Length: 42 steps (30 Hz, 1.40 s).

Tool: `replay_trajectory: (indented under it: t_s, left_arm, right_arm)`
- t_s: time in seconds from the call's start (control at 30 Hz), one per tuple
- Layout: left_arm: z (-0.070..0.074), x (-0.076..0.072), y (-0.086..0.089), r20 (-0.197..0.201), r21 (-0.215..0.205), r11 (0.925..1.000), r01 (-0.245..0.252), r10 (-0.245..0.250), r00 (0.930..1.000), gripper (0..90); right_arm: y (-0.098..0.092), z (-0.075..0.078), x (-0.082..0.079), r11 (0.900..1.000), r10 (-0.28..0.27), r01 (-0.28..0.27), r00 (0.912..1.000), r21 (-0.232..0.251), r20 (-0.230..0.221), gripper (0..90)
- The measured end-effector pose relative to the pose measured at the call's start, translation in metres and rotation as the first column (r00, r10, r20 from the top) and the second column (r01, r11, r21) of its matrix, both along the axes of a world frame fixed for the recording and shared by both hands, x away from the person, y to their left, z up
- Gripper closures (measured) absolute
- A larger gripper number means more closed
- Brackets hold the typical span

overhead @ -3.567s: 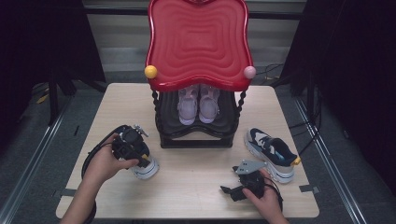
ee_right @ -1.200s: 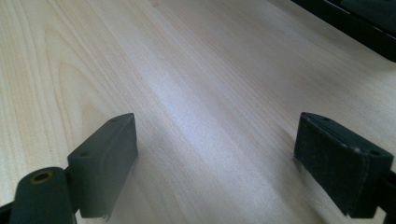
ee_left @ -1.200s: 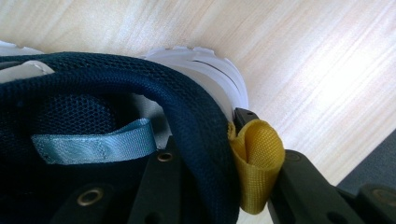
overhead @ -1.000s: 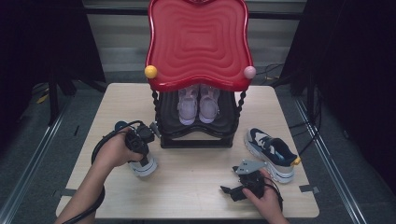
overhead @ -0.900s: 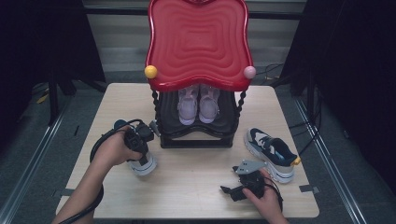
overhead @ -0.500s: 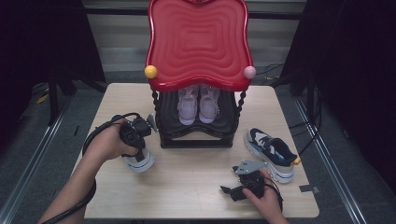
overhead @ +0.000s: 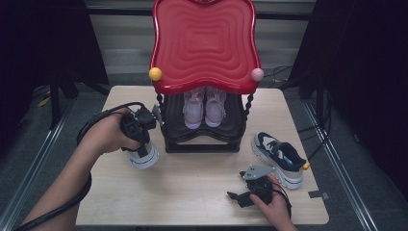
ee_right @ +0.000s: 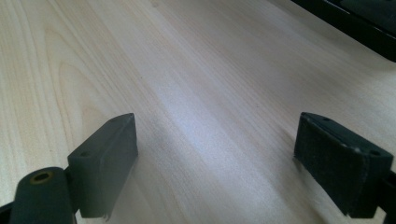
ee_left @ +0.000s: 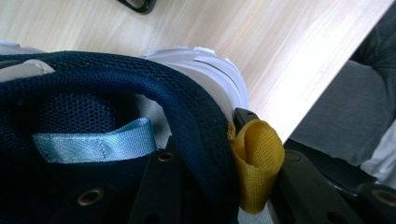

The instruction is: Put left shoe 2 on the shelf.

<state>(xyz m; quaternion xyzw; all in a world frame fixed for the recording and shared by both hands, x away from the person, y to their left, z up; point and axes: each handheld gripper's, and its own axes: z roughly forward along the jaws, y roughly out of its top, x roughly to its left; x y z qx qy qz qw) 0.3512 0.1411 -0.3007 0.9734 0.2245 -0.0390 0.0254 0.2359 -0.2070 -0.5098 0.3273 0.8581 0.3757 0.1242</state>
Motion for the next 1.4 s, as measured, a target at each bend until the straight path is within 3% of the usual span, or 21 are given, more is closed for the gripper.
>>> replay_trajectory:
  t_s: [0.3,0.6,0.9,1.03,1.2,1.4]
  left_arm:
    - [0.036,-0.002,0.001,0.008,0.01,0.9998,0.017,-0.017,0.9998,72.7]
    - [0.079,-0.003,0.005,0.058,0.008,0.9999,0.013,-0.013,0.9982,72.6]
    - [0.11,-0.002,0.003,0.093,0.036,0.9991,0.024,-0.027,0.9953,72.5]
    - [0.124,-0.002,0.001,0.118,0.062,0.9975,0.033,-0.04,0.9922,72.4]
    - [0.14,-0.003,-0.002,0.141,0.057,0.9978,0.033,-0.041,0.9891,72.4]
    - [0.171,-0.006,-0.007,0.197,0.073,0.9965,0.041,-0.055,0.9789,72.0]
  right_arm:
    - [0.0,0.0,0.0,1.0,0.0,0.0,1.0,0.0,-0.002,12.9]
    - [0.0,0.0,0.0,1.0,0.0,0.0,1.0,-0.002,-0.001,12.8]
    - [0.0,0.0,0.0,1.0,0.001,-0.001,1.0,-0.003,-0.004,12.8]
    - [0.0,0.0,0.0,1.0,0.001,-0.001,1.0,-0.003,-0.004,12.9]
    - [0.0,0.0,0.0,1.0,0.0,0.0,1.0,-0.003,-0.004,12.8]
    - [0.0,0.0,0.0,1.0,0.001,-0.001,1.0,-0.002,-0.003,12.8]
